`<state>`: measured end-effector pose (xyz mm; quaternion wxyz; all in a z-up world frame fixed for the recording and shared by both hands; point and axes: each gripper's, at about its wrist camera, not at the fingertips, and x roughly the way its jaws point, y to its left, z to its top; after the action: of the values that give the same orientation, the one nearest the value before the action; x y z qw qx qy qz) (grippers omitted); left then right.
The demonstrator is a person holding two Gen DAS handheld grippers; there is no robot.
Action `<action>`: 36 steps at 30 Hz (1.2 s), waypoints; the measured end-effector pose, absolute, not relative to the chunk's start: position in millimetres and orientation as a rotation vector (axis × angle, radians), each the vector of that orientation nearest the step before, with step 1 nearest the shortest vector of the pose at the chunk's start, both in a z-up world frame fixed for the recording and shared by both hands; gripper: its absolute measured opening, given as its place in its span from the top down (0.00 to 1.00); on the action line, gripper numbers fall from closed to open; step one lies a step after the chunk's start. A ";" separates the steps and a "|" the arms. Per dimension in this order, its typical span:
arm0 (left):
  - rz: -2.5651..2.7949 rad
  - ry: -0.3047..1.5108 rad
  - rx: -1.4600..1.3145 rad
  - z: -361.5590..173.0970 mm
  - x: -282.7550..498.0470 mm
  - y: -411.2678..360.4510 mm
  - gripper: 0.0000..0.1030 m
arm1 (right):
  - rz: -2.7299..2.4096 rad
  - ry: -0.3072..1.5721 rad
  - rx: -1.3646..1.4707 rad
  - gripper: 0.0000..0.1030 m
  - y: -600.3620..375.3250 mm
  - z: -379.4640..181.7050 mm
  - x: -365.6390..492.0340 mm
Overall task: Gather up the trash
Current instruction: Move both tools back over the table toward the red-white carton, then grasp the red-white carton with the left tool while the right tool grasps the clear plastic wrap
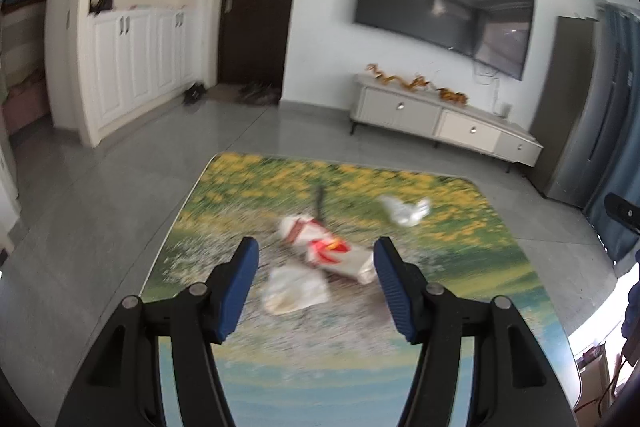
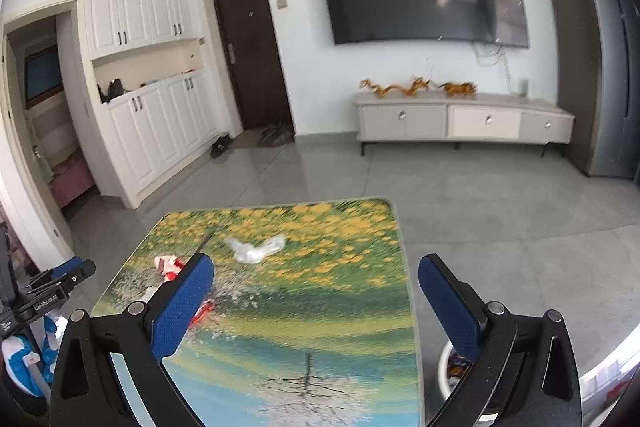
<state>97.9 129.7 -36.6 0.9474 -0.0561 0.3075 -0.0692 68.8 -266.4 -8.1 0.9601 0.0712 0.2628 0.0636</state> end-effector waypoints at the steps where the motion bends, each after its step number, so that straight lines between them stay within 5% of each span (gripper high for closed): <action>1: -0.135 0.640 -0.124 -40.2 101.1 136.1 0.44 | 0.141 0.546 0.148 0.00 -264.5 -12.0 75.0; 22: -0.162 1.021 -0.218 -124.9 243.0 118.5 0.44 | 0.380 0.704 0.080 0.00 -214.5 -87.6 196.4; 36: -0.159 1.098 -0.194 -145.8 289.3 97.5 0.46 | 0.468 0.744 -0.066 0.01 -165.5 -113.1 250.1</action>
<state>289.3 97.5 -145.8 0.8457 -0.0920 0.5203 -0.0752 250.1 -165.5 -113.0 0.9044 -0.0318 0.3602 0.2265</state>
